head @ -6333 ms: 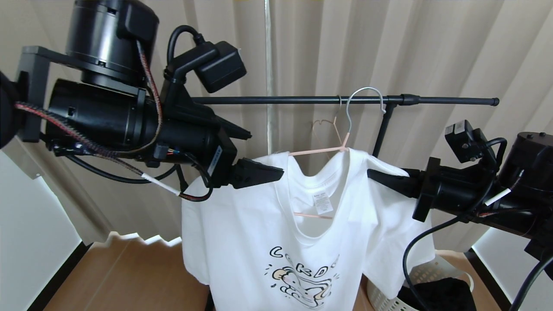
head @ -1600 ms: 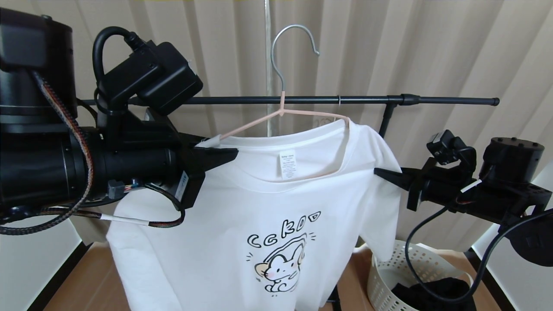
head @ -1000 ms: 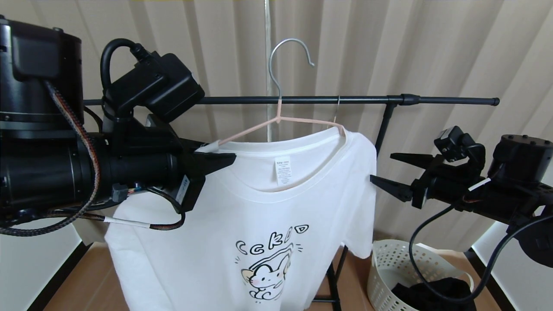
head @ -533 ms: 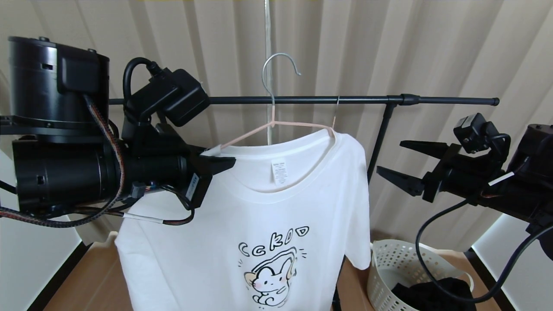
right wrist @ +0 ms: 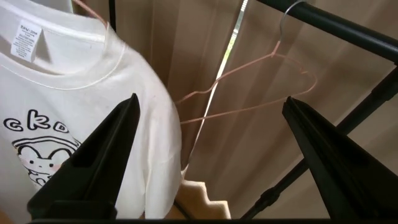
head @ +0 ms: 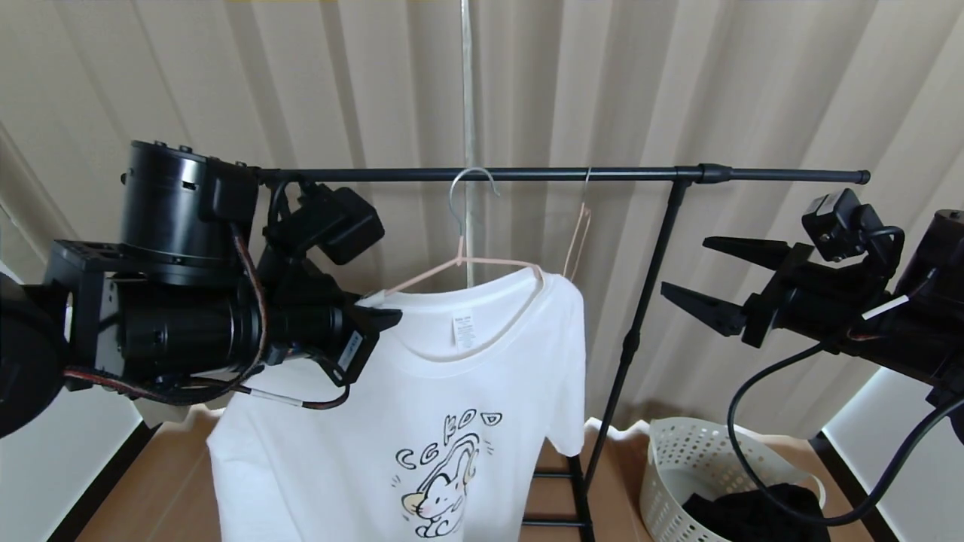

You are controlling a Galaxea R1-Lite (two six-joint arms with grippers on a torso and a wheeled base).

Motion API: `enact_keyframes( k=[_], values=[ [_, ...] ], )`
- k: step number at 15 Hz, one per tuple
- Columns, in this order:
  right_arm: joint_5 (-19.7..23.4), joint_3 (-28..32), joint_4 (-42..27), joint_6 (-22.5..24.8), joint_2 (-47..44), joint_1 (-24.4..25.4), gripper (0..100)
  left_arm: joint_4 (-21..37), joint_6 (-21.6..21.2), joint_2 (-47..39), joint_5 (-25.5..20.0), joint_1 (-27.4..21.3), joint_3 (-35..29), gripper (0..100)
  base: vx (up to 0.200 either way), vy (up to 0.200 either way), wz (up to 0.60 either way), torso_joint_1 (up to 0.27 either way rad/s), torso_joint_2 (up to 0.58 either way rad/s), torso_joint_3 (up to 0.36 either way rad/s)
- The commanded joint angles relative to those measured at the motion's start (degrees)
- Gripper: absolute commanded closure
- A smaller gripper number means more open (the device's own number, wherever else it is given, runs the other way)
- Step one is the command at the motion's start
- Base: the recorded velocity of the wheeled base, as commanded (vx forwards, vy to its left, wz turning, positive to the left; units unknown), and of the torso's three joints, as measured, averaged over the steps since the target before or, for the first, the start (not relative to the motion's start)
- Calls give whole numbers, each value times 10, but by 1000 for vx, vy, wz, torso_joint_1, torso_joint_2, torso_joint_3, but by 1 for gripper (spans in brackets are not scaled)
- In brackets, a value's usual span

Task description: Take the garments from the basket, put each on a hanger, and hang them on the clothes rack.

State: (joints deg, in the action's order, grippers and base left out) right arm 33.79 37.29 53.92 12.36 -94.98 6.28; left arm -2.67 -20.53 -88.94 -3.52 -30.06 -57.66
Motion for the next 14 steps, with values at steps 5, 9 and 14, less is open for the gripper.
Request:
enact_keyframes(
  k=[5, 9, 14],
  values=[
    [-7, 2, 0, 0, -1, 0, 0, -106, 0, -113, 57, 12, 90, 100, 0, 0, 0, 0, 0, 0],
    [-8, 2, 0, 0, -6, 0, 0, -166, 0, -166, 72, 24, 107, 100, 0, 0, 0, 0, 0, 0],
    [-11, 2, -1, 0, -7, 0, 0, -191, 0, -200, 73, 48, 106, 100, 0, 0, 0, 0, 0, 0]
  ],
)
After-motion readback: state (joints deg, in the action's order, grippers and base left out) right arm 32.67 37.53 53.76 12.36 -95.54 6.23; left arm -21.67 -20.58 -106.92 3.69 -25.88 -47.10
